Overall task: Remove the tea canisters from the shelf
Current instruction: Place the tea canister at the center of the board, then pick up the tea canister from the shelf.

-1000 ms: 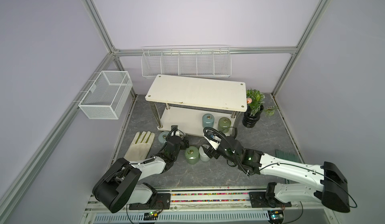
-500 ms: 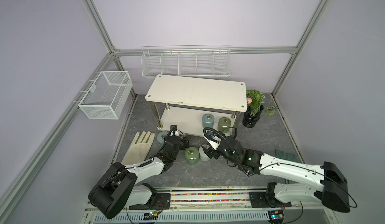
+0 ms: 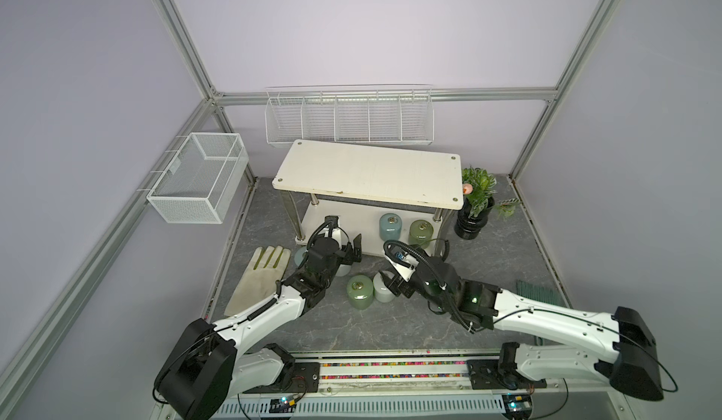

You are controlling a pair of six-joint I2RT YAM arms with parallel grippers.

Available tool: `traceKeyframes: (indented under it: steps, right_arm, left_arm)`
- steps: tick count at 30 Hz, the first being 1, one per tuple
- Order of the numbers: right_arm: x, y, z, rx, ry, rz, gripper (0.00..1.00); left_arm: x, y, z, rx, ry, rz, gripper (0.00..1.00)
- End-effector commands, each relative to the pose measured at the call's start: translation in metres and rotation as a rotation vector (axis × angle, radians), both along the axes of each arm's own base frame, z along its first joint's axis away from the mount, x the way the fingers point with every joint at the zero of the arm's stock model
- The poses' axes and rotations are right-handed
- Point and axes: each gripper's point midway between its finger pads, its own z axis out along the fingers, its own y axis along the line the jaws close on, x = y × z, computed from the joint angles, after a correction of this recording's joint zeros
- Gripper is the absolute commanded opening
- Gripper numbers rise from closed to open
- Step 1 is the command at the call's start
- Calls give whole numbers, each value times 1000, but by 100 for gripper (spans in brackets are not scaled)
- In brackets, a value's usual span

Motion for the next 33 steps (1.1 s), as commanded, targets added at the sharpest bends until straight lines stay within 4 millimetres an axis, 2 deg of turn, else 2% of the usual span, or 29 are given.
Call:
traceKeyframes:
  steps: [1,10,14,17,23,33]
  right_arm:
    - [-6,-15,21,11,-43,-32,89]
    - [-12,-61,64,59,-134,-176,89]
    - [-12,-72,69,76,-146,-209,89]
    - [-12,-75,68,71,-147,-218,89]
    - [-13,-80,67,79,-150,-226,89]
    - [-13,-81,64,81,-160,-227,89]
  left_arm:
    - [3,-22,4,10,12,-97,100]
    - [15,-97,-8,16,6,-284,100]
    - [7,-131,-15,102,-36,-336,100]
    - [4,-145,-21,119,-47,-353,100]
    - [6,-153,-24,125,-70,-348,100]
    - [15,-145,-9,162,-108,-282,100]
